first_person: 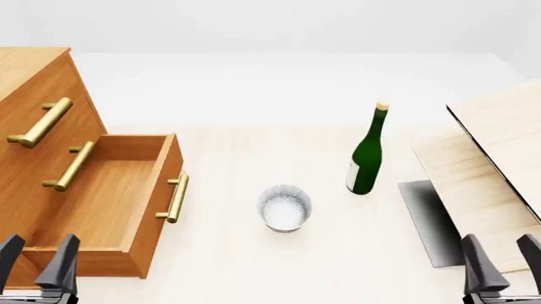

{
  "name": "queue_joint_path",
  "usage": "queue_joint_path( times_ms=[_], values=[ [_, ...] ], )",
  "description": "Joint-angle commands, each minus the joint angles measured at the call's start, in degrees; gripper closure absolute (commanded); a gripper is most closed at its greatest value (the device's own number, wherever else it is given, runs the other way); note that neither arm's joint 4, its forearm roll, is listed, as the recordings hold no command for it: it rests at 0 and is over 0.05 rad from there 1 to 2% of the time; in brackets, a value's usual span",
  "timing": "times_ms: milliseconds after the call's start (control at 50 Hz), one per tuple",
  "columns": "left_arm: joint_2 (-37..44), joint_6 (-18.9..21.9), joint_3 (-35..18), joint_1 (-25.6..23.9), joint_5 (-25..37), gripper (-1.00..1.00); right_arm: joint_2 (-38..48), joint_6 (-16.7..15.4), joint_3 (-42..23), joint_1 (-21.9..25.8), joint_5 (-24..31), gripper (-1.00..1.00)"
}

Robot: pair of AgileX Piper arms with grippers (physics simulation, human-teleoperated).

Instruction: Put the bowl in the bottom drawer of the cabinet and close it.

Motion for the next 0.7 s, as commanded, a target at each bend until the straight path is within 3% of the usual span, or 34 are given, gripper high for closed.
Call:
queue_joint_path(
  times_ms=[20,380,700],
  values=[
    [0.3,0.0,-0.2,-0.1,0.3,-1.00,0.4,0.0,-0.2,0.0,-0.1,-1.00],
    [0.2,2.5,-1.5,-1.9,1.7,-1.00,0.5,-0.1,-0.2,0.0,-0.1,-1.00],
    [-0.1,2.9,-5.6,-5.0,6.8,-1.00,0.5,-0.1,-0.2,0.0,-0.1,-1.00]
  ],
)
